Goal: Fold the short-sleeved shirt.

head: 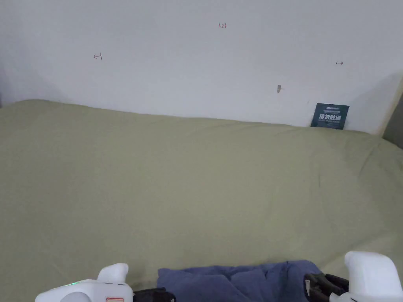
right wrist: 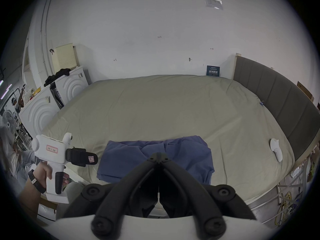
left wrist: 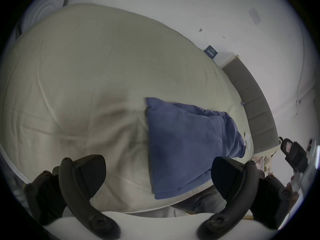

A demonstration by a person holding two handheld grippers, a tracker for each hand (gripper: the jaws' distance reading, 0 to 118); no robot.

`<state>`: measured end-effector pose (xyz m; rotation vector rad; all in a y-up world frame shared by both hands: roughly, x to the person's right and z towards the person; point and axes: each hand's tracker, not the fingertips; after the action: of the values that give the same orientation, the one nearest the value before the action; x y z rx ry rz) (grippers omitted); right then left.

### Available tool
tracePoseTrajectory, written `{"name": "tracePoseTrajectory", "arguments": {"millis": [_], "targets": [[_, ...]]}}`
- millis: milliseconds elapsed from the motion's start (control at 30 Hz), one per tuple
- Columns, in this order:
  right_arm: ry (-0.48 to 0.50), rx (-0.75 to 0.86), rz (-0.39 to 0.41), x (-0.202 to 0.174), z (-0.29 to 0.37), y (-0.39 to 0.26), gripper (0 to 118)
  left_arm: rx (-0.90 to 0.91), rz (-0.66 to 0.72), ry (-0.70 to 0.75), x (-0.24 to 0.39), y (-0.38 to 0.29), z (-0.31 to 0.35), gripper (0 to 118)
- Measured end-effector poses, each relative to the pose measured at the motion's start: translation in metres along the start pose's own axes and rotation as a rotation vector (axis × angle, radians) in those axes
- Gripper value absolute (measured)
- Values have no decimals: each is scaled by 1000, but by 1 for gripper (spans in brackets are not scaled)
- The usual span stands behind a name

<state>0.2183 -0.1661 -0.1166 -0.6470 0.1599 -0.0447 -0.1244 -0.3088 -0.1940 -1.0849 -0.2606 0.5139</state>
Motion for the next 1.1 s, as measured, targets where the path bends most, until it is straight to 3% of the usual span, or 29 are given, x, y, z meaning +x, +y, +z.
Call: {"name": "tracePoseTrajectory", "arguments": {"millis": [67,233,300,400,433,500,600,733,967,1100], "targets": [[9,1,4,-1,3,0,2,0,17,22,-1,-1,-10,118],[4,-4,3,0,4,-1,2,-28,1,-79,22,-13,-44,118],[0,-10,-3,1,5,-3,2,36,-17,26,32,-20,-46,118],[-7,-11,-2,4,8,-6,2,75,98,-50,31,-22,-35,116],[-10,-14,-3,4,8,-7,2,83,167,-98,29,-23,-30,94],[-11,-22,-4,4,8,-8,2,121,283,-89,23,-22,-25,7],[-4,-27,-7,4,7,-10,2,137,250,-187,14,-23,-27,8],[-9,-29,-14,6,7,-10,2,152,320,-263,8,-18,-19,8],[-33,-24,-9,10,7,-2,2,231,323,-196,-27,9,20,8],[-46,-12,-9,10,5,4,2,340,255,-2,-53,32,66,8]]}}
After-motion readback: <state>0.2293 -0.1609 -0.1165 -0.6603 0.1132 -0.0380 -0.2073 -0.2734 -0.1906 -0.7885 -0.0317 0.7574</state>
